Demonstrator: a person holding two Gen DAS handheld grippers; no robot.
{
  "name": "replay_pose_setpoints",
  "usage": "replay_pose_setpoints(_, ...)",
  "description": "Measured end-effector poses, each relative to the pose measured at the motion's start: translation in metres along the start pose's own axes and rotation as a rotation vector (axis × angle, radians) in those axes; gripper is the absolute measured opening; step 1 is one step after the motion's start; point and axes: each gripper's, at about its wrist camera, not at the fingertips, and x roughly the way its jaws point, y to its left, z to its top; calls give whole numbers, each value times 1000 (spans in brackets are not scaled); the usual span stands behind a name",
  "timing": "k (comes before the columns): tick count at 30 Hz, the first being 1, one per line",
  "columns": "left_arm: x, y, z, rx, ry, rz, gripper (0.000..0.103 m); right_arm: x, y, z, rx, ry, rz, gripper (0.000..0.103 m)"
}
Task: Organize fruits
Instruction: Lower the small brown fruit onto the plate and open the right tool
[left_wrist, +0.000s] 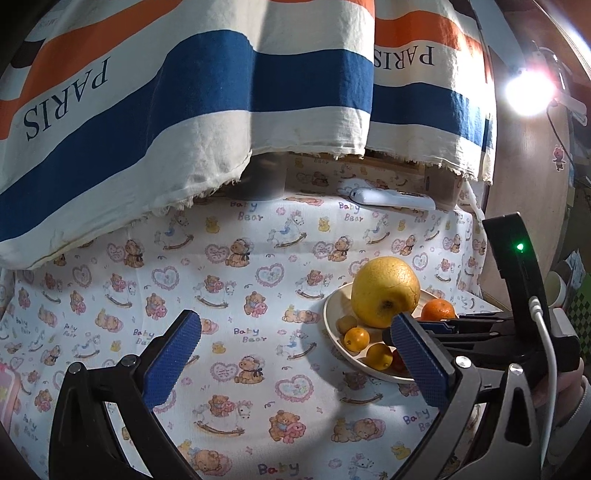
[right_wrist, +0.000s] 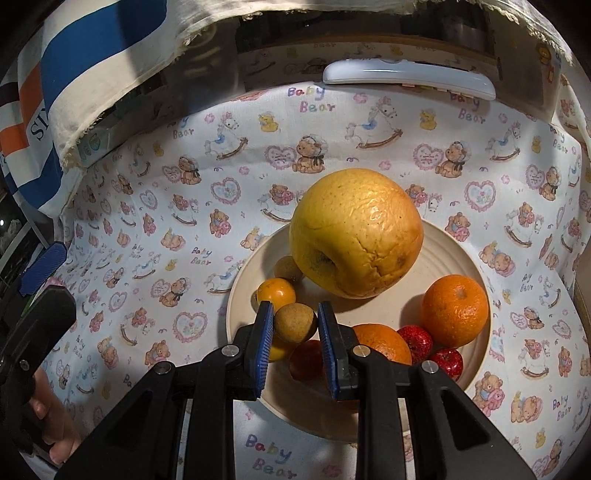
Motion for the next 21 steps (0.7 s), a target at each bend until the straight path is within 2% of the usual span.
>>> replay_pose_setpoints(6,0,3,-3,-3,-6,24,102,0,0,1,7,0,-6,27)
replay_pose_setpoints(10,-8,5,0,-9,-46,45,102,-10,-2,3,8,-40,-31,44)
replay_pose_setpoints(14,-23,6,7,-19,-103,52,102,-28,-4,9,12,-107,-57,47)
replay_pose_setpoints(15,-25,6,8,-16,-110,51,102,-36,-4,11,17,-135,-69,51)
replay_pose_setpoints(17,-32,5,9,-4,-119,47,102,-53,-3,13,28,-202,-106,76)
replay_pose_setpoints(19,-38,2,8,27,-128,49,102,-74,0,10,44,-290,-124,92)
replay_pose_setpoints(21,-44,-3,7,67,-142,48,102,-89,2,5,42,-353,-134,98)
